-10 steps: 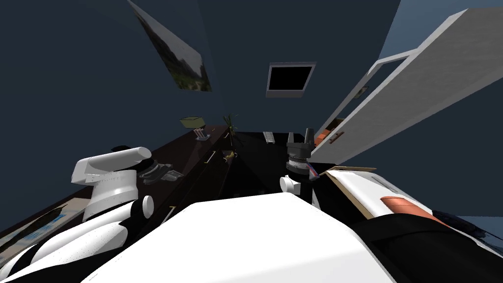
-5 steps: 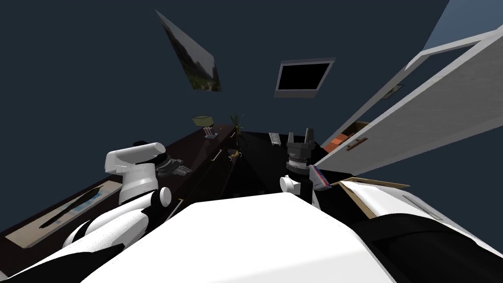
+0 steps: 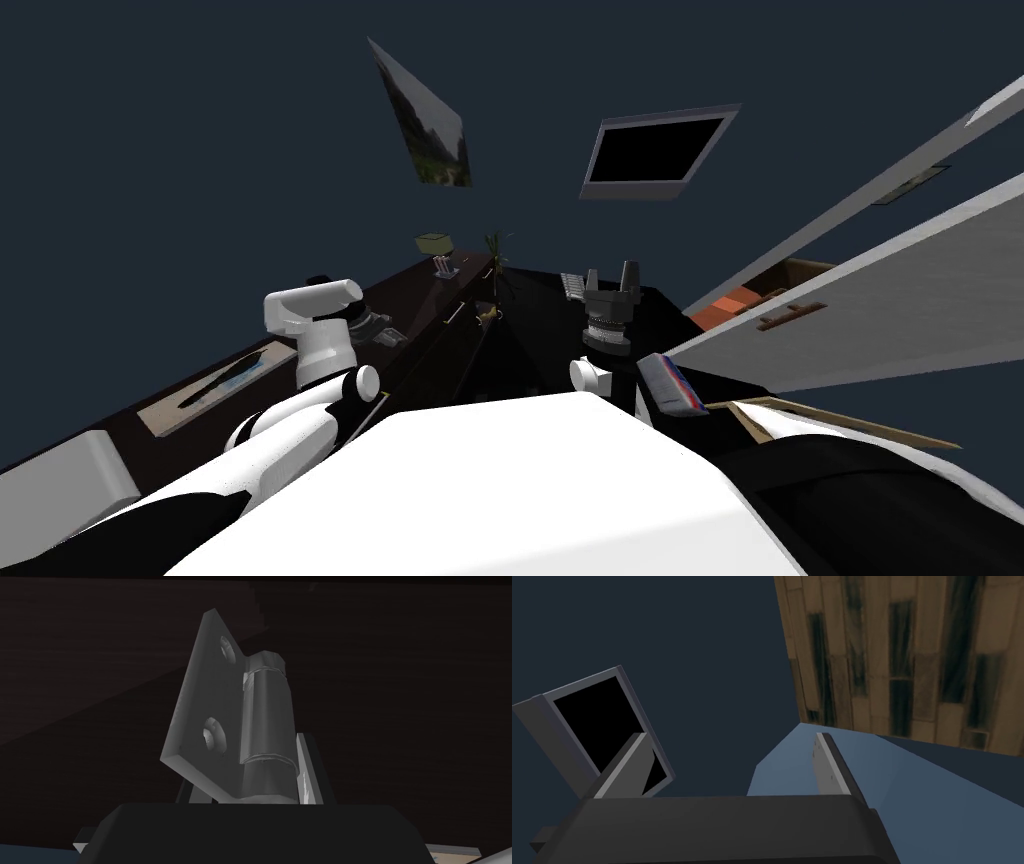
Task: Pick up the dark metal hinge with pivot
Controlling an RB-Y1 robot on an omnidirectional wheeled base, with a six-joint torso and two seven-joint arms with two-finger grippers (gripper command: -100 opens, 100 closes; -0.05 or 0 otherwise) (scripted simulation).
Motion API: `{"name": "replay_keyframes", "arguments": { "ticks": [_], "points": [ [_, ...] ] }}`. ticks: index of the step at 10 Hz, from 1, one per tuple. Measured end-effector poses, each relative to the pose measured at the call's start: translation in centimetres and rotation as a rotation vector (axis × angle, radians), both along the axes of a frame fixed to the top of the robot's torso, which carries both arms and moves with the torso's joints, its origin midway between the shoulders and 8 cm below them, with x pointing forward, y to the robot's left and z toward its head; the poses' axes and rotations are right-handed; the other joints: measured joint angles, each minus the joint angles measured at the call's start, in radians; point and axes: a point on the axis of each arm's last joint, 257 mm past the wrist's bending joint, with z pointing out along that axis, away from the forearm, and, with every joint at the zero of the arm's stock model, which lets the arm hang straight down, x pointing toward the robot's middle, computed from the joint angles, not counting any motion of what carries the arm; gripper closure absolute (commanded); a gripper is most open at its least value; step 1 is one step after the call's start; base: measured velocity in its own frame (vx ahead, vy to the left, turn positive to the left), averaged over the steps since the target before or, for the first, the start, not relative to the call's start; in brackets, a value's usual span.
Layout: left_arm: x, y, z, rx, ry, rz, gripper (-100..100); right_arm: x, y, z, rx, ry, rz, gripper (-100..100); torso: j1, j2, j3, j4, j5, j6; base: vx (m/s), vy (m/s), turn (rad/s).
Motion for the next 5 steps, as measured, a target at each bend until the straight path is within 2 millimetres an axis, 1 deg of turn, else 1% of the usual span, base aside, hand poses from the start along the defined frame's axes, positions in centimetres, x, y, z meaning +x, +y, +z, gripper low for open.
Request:
{"name": "replay_keyframes", "arguments": {
  "ticks": [1,2,3,4,5],
  "points": [
    [0.4,-0.7,0.0,0.002,0.004,-0.015,100,0.0,0.0,0.0,0.0,0.0,0.0,0,0.0,0.0,0.0,0.0,0.0,0.002,0.054,0.022,0.208],
    [1.3,-2.1,0.4,0.003,0.0,-0.039,100,0.0,0.0,0.0,0.0,0.0,0.0,0,-0.001,0.0,0.0,0.0,0.0,0.002,0.045,0.018,0.117],
    [1.6,-2.9,0.5,0.004,0.0,-0.052,100,0.0,0.0,0.0,0.0,0.0,0.0,0,-0.001,0.001,0.0,0.0,0.0,0.002,0.05,0.027,0.28],
    [2.3,-4.5,0.8,0.004,-0.004,-0.075,100,0.0,0.0,0.0,0.0,0.0,0.0,0,-0.001,0.001,0.001,0.0,-0.001,0.001,0.028,0.006,0.063],
    [2.3,-4.6,0.9,0.004,-0.003,-0.08,0,0.0,0.0,0.0,0.0,0.0,0.0,0,-0.001,0.002,0.001,0.0,-0.001,0.002,0.004,0.001,-0.011]
  ]
}}
